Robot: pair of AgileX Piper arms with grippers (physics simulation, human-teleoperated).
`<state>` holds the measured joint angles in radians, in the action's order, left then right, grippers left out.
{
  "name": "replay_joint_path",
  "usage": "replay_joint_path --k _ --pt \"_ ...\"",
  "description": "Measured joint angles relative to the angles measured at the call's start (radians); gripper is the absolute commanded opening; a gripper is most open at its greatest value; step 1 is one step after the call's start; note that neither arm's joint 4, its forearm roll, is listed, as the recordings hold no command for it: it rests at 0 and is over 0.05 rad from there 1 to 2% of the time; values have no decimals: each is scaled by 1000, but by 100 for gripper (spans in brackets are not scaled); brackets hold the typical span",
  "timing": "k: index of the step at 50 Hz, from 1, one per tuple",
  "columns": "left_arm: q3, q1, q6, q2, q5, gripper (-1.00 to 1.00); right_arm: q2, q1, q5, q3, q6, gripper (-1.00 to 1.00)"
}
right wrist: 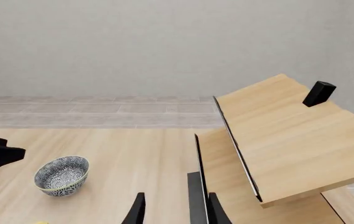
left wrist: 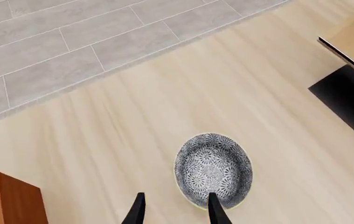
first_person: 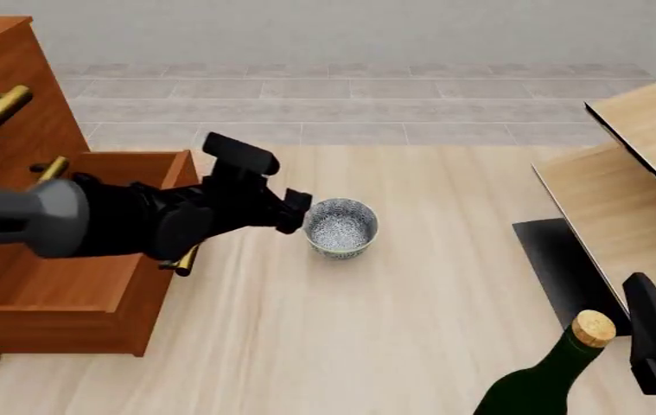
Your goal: Put the bowl on top of the cabinet.
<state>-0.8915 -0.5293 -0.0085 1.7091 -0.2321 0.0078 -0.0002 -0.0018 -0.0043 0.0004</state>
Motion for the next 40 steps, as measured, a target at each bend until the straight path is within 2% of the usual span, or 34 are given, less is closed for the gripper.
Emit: replay_joint_path --k 40 --pt "-116 22 7 175 -34 100 0 0 0 0 0 100"
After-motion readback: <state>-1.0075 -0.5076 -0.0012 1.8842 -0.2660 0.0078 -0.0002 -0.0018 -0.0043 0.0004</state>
